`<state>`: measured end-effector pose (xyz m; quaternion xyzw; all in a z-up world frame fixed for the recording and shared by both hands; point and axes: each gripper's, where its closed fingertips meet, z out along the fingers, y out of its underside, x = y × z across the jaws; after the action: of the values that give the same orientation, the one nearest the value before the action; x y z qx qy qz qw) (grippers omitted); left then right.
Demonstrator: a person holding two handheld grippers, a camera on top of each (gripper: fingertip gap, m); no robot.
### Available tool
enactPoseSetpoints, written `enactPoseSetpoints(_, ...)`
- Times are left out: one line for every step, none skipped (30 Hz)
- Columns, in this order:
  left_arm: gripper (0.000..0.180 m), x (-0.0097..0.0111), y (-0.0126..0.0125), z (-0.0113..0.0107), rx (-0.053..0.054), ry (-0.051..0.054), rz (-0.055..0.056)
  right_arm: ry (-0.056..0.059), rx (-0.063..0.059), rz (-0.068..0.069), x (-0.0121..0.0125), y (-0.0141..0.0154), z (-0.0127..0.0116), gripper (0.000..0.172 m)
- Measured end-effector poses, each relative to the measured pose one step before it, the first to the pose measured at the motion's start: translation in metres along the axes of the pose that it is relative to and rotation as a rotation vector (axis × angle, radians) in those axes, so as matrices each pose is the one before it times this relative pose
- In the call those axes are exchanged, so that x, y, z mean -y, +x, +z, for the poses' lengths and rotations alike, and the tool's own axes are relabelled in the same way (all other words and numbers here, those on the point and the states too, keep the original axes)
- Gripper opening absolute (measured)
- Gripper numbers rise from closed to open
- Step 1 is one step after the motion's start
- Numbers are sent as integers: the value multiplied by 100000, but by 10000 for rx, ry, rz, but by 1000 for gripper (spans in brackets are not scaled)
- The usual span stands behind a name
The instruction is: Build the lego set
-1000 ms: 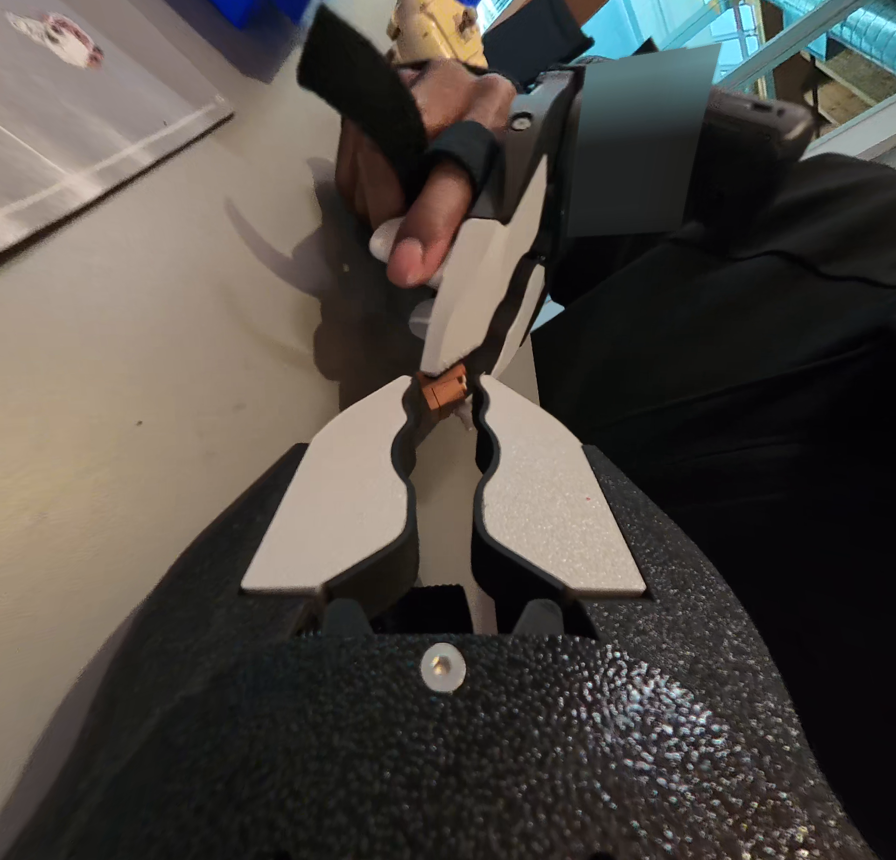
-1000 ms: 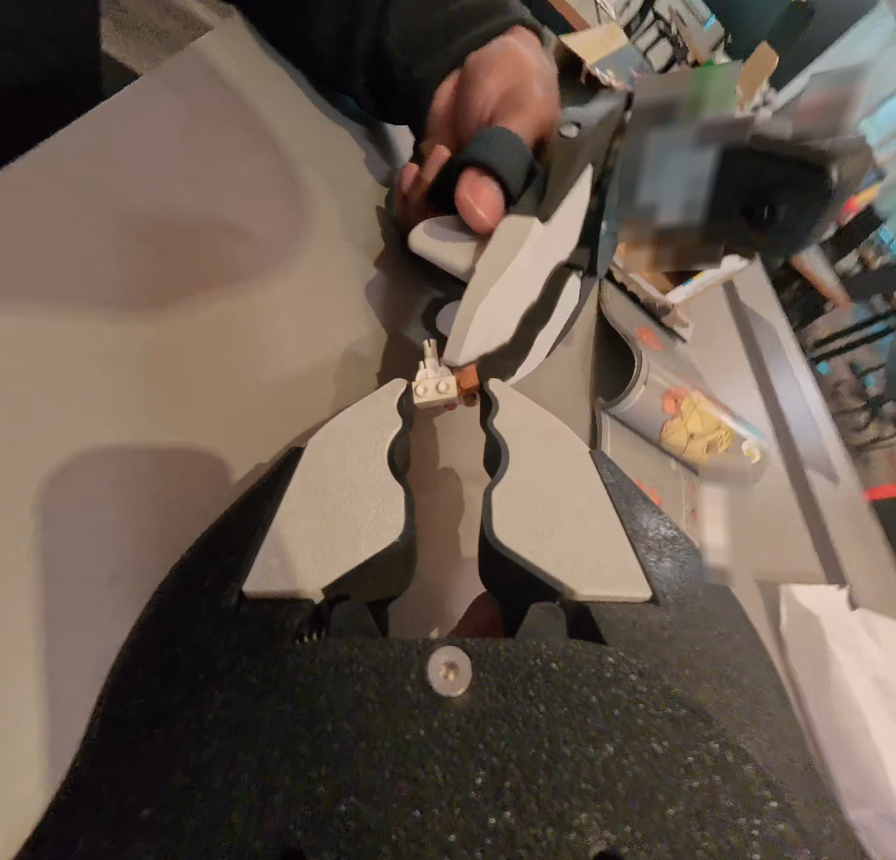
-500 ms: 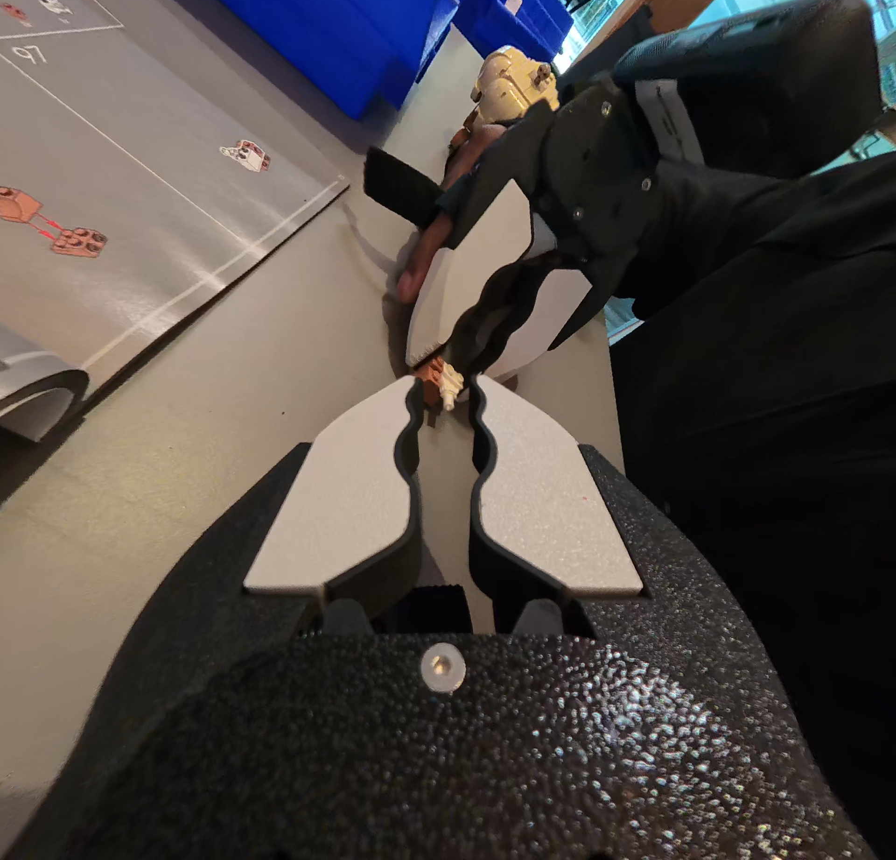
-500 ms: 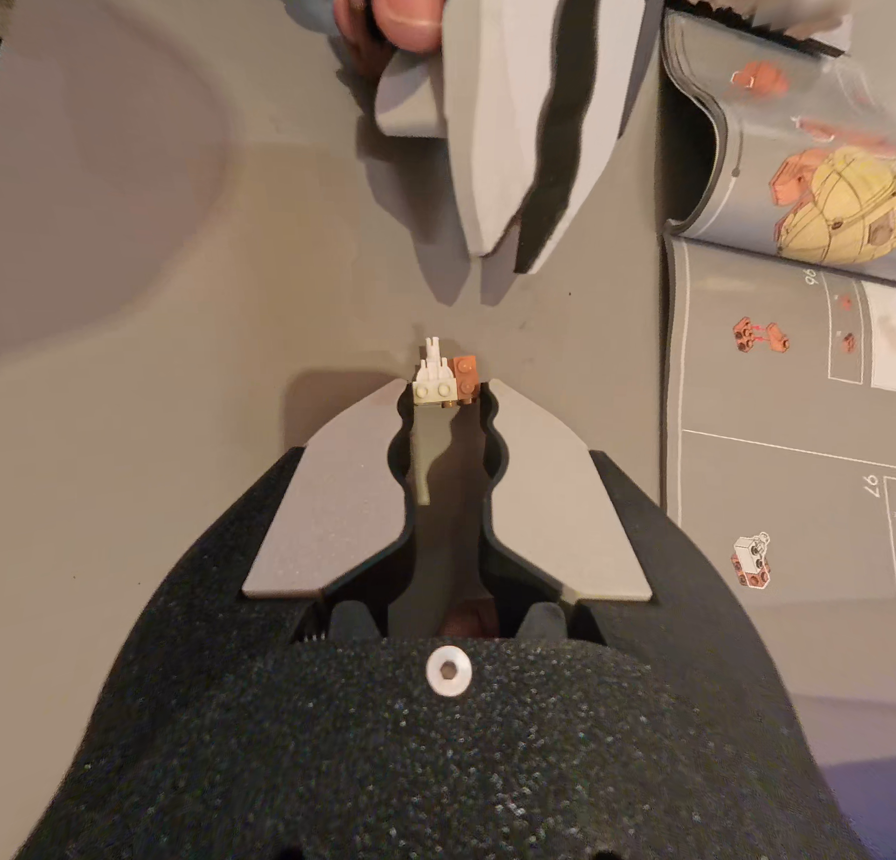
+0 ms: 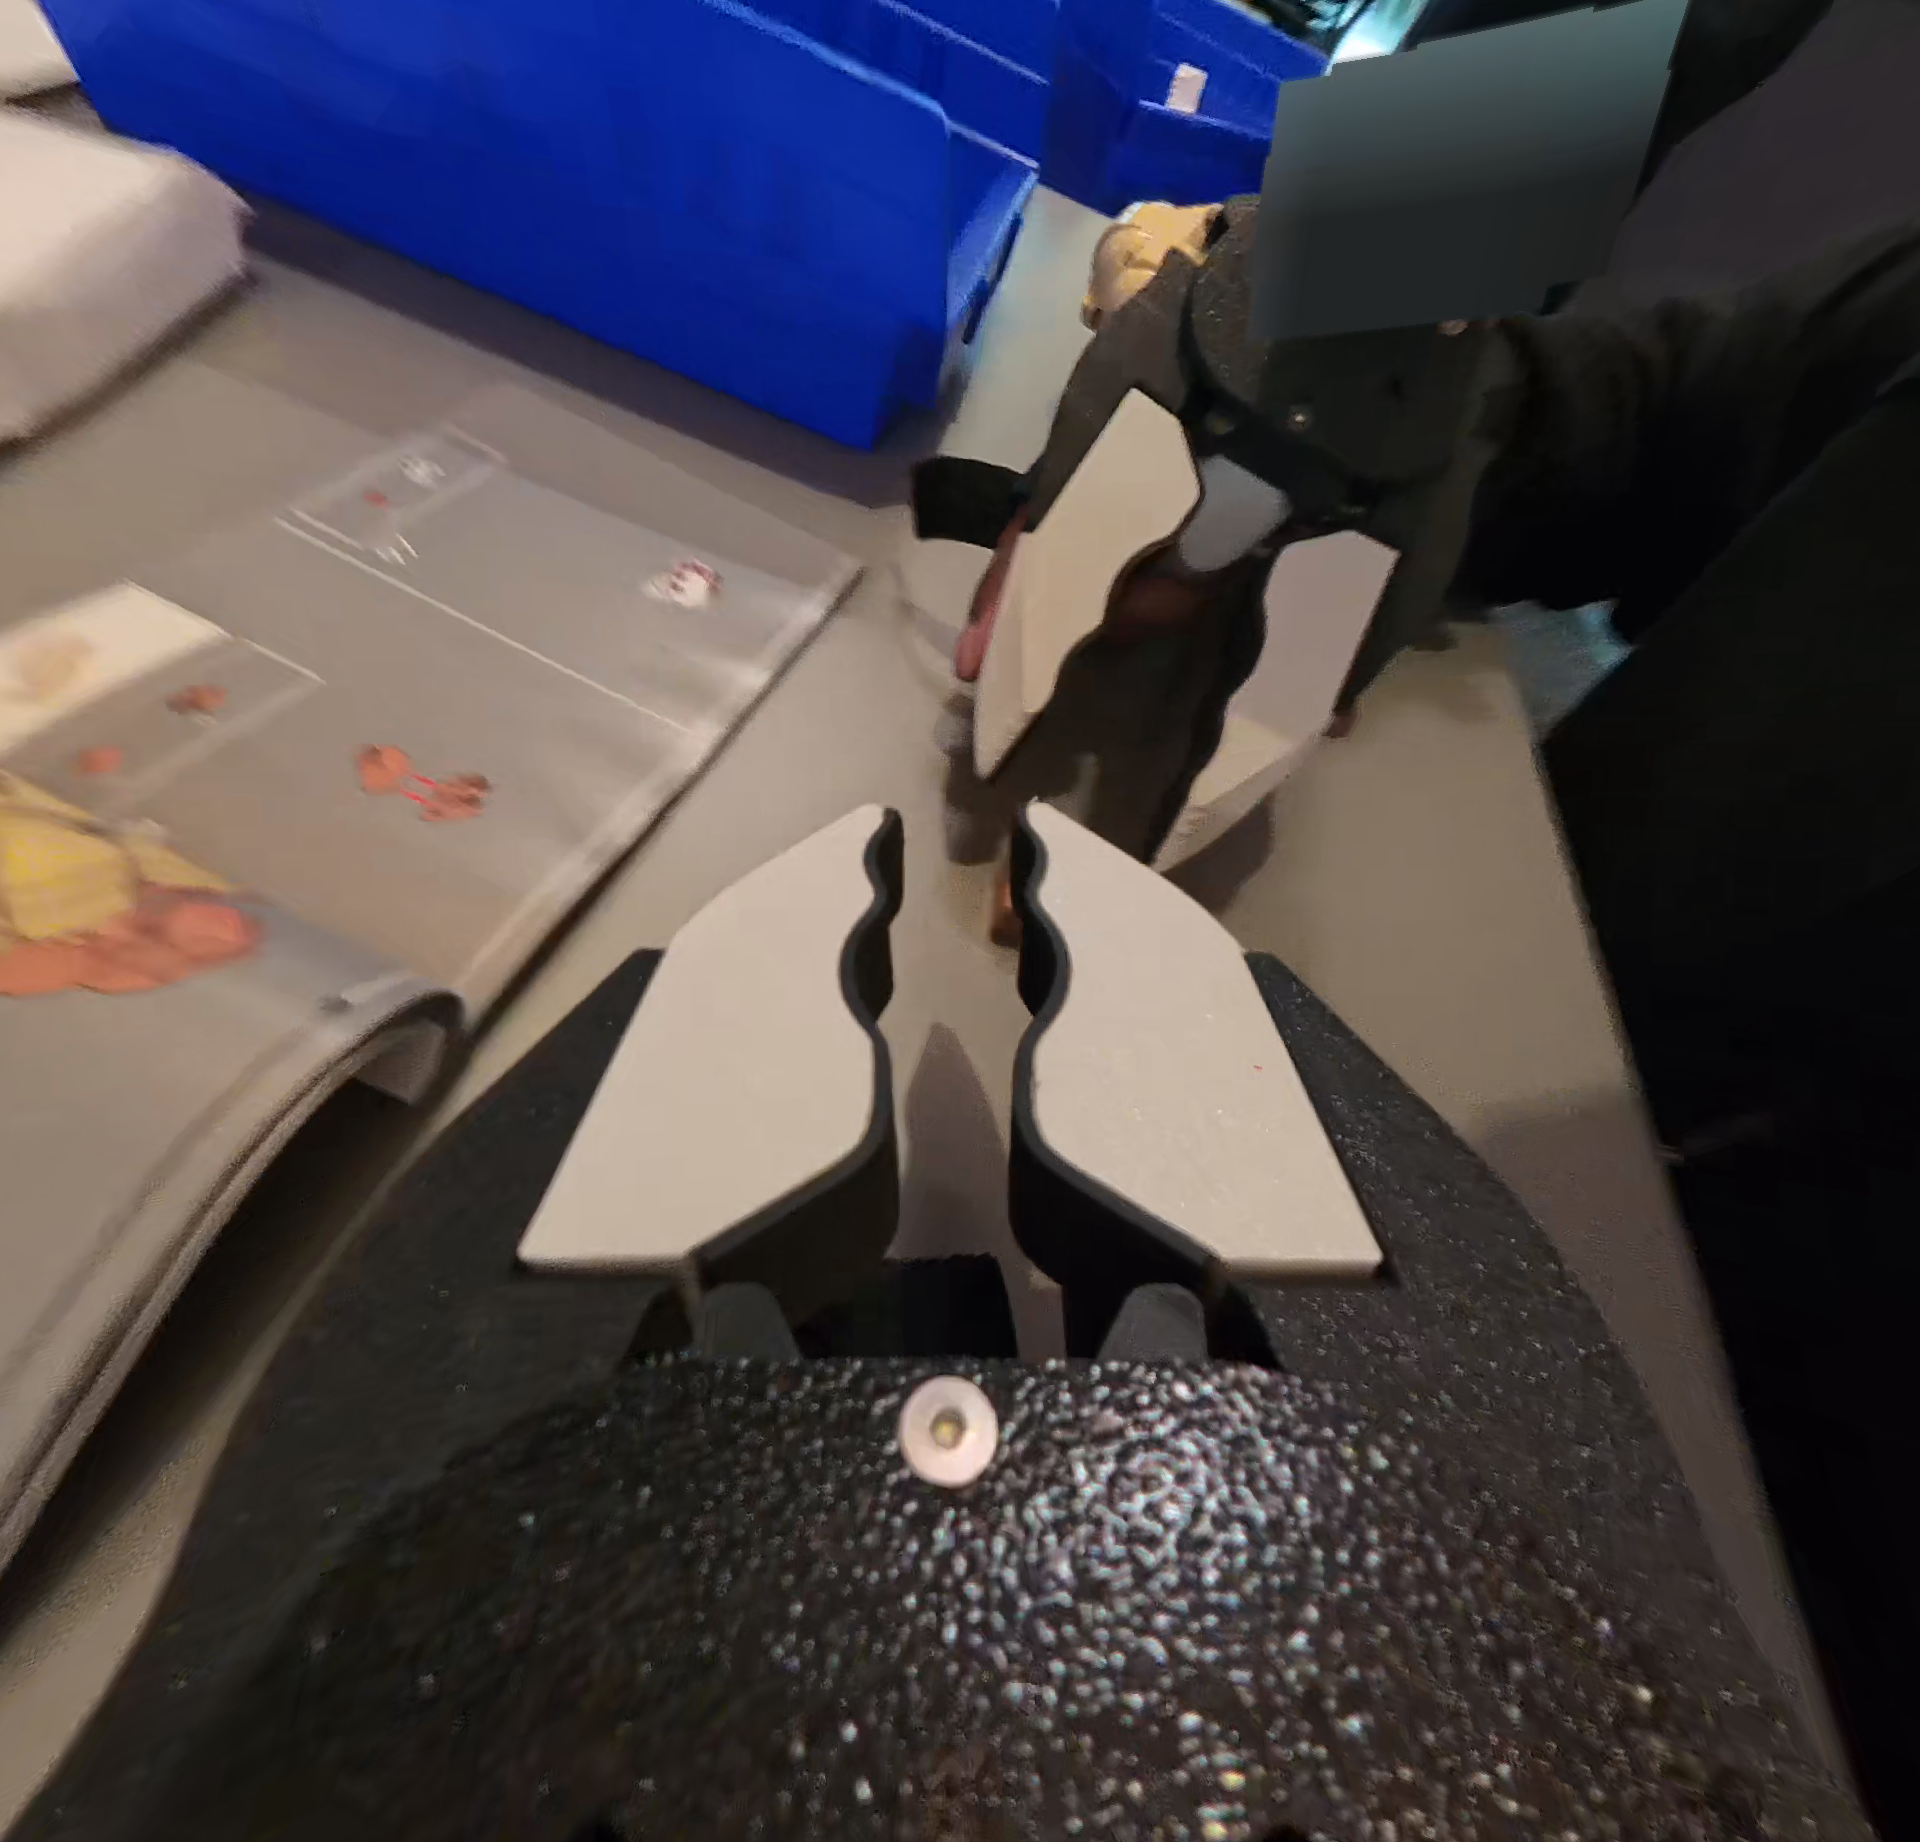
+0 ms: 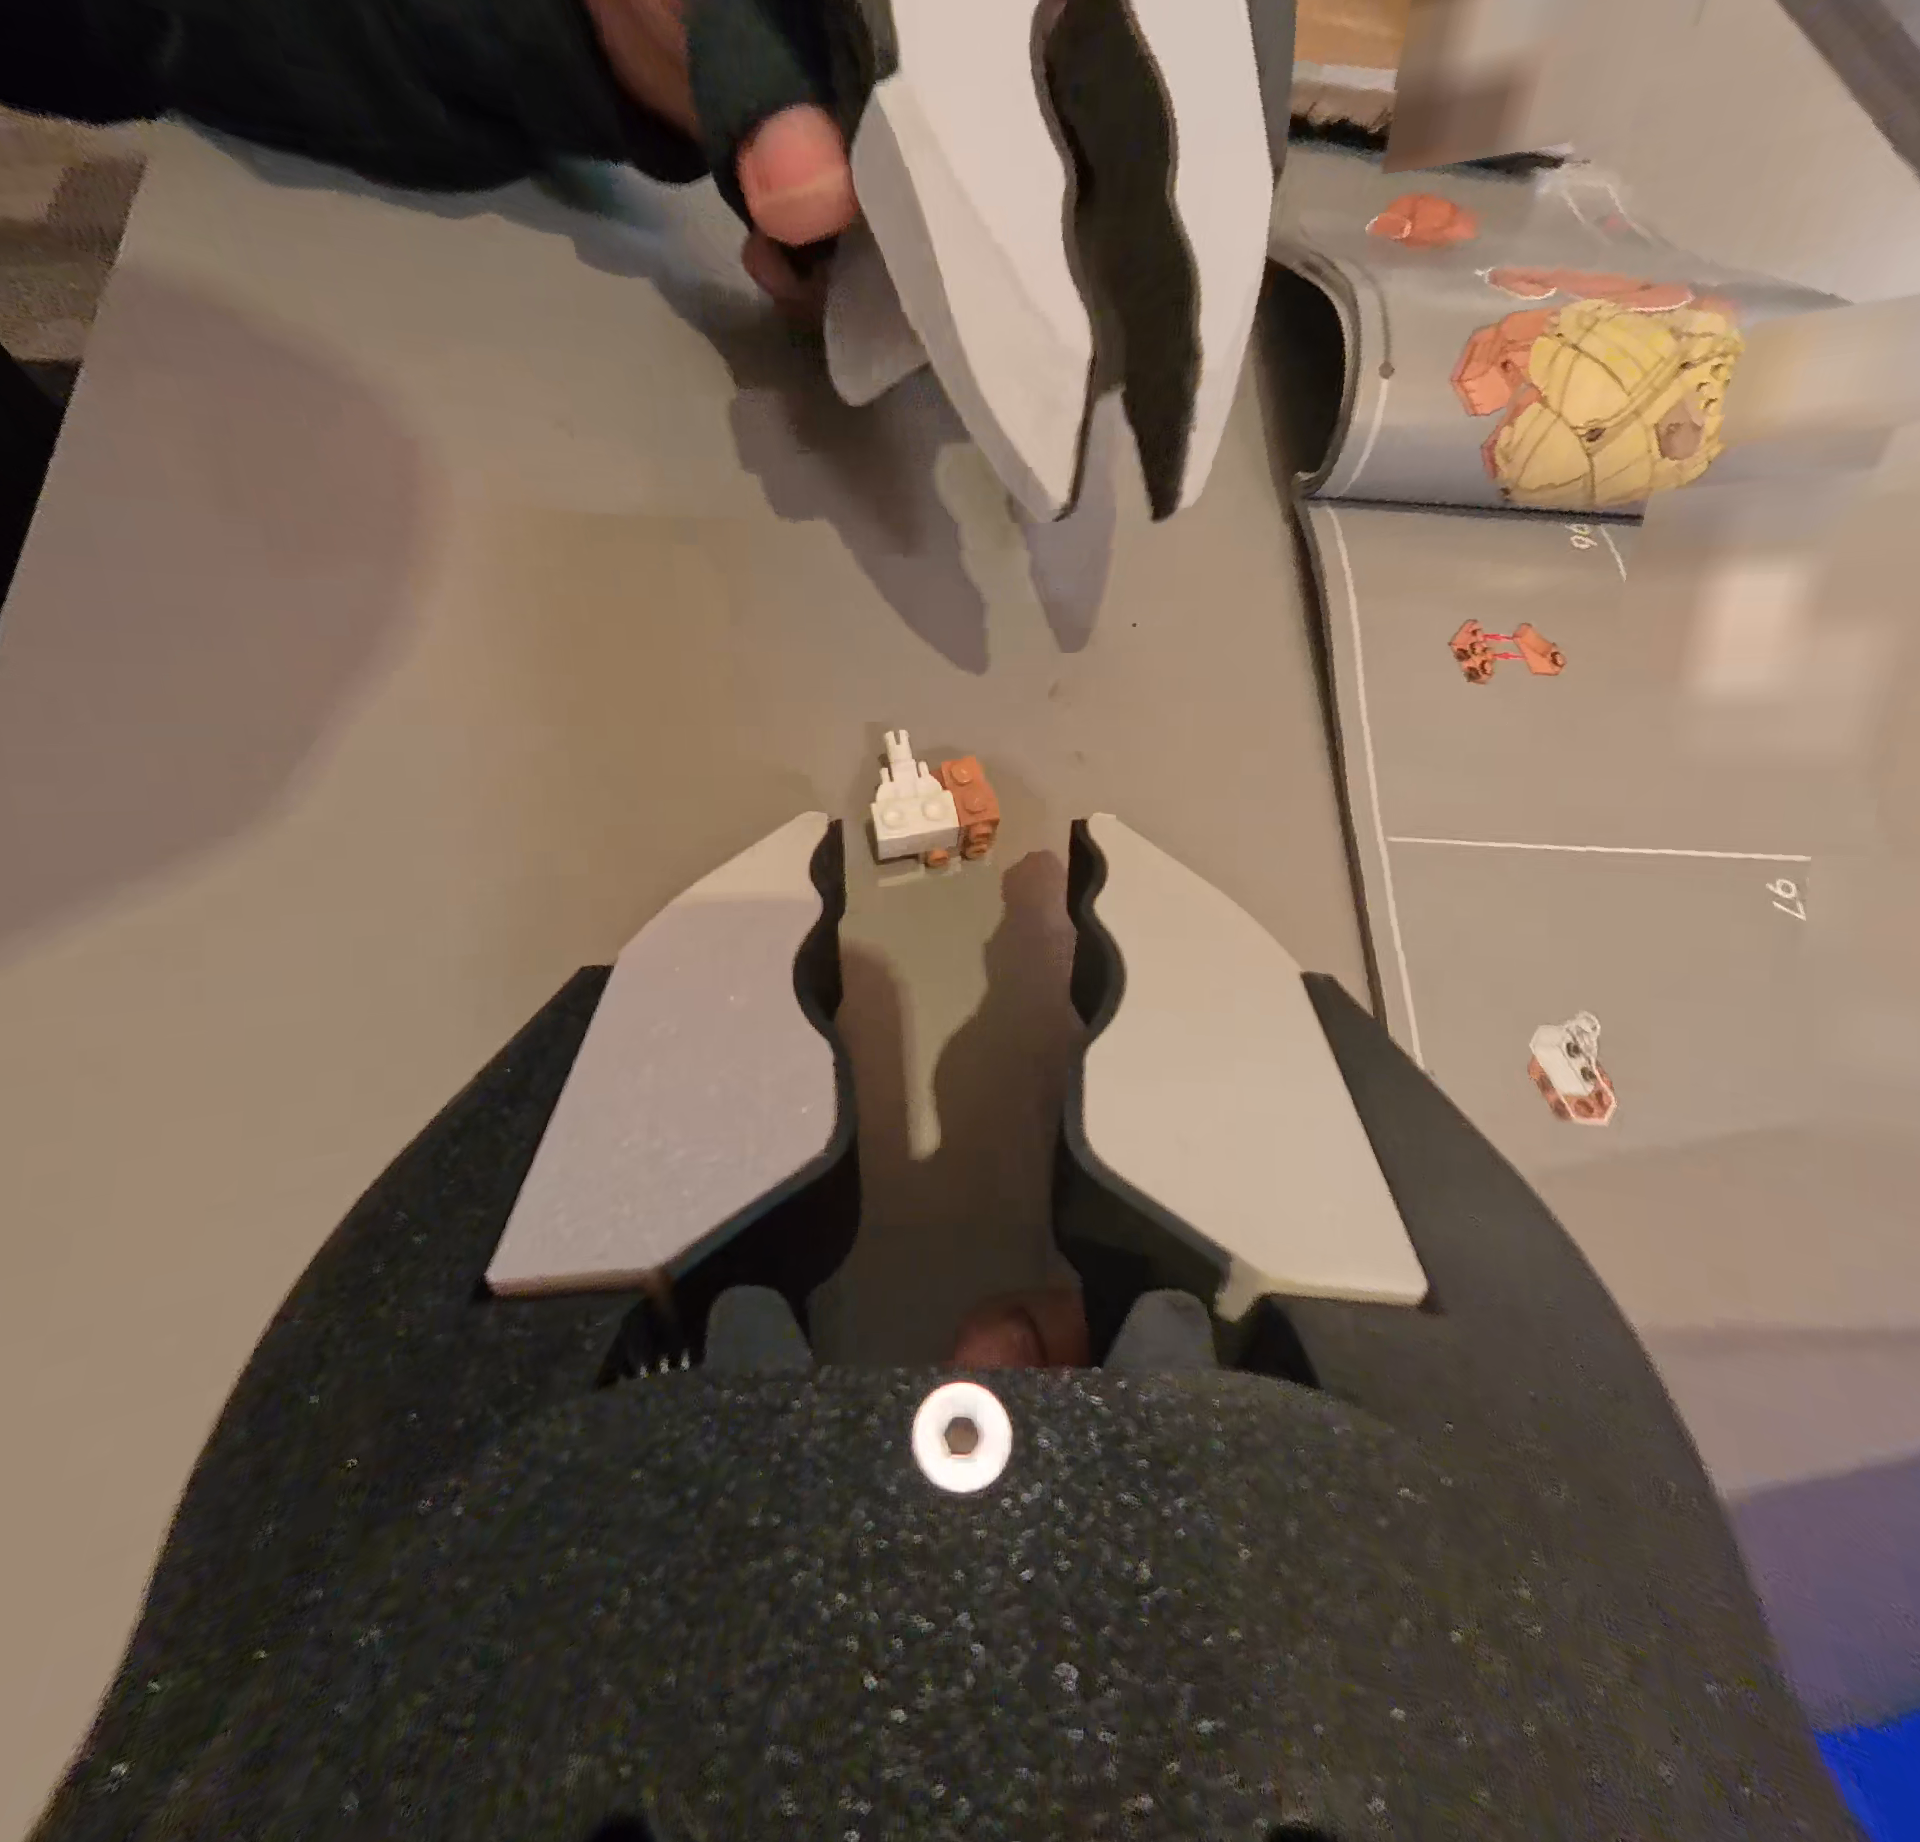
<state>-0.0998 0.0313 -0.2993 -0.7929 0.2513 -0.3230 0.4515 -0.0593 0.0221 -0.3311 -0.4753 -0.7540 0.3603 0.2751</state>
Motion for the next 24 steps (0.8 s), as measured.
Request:
enactPoseSetpoints(21,520,-324,136,461,95,638,250,-156,114,116,59,-428,41)
enactPoseSetpoints(23,587,-376,225,496,69,664,268,-108,126,146,33,-445,41)
enactPoseSetpoints(25,631,-386,334,465,27,692,247,-20,106,143,-49,-435,41)
enactPoseSetpoints(27,548,-353,466,372,-83,691,250,59,63,153,-126,-416,41)
enactPoseSetpoints(28,423,-331,620,271,-215,652,243,135,13,149,-225,-384,40)
enactPoseSetpoints(28,351,-308,749,159,-298,589,207,171,-2,133,-268,-360,40)
enactPoseSetpoints(30,311,-255,917,22,-374,511,160,136,49,94,-188,-302,39)
enactPoseSetpoints(32,257,-165,1058,-112,-445,474,120,144,83,65,-192,-274,39)
enactPoseSetpoints(33,216,-181,1152,-139,-438,489,123,173,58,74,-239,-251,39)
enactPoseSetpoints(35,89,-139,1224,-183,-458,494,150,152,46,108,-235,-266,38)
enactPoseSetpoints(37,-123,-21,1247,-306,-531,431,144,144,60,94,-221,-275,38)
enactPoseSetpoints(38,-251,-14,1178,-340,-553,302,133,150,60,93,-225,-268,37)
enactPoseSetpoints(39,-292,-17,1019,-355,-506,197,135,116,85,84,-158,-284,36)
enactPoseSetpoints(40,-185,-80,838,-296,-356,75,118,96,121,61,-94,-271,36)
enactPoseSetpoints(40,-68,-105,621,-258,-189,-30,110,69,151,60,9,-257,34)
enactPoseSetpoints(40,54,-137,430,-214,-37,-82,114,59,179,77,59,-229,34)
enactPoseSetpoints(40,134,-162,314,-159,89,-141,118,97,195,75,46,-225,33)
enactPoseSetpoints(40,-110,191,220,-300,-29,-101,114,95,230,80,62,-218,33)
enactPoseSetpoints(41,-398,147,112,-192,-173,58,90,90,216,49,63,-202,32)
enactPoseSetpoints(42,-330,-290,33,181,-94,64,89,98,179,50,25,-198,32)
enactPoseSetpoints(42,-272,-99,42,71,-60,26,95,68,139,78,30,-181,32)
enactPoseSetpoints(42,-167,166,50,-107,-29,-33,55,14,94,31,56,-120,31)
enactPoseSetpoints(42,-24,105,39,-64,41,-42,11,-2,40,-2,23,-49,31)
enactPoseSetpoints(42,-9,32,55,-25,22,-24,-17,11,-21,-24,-42,13,31)
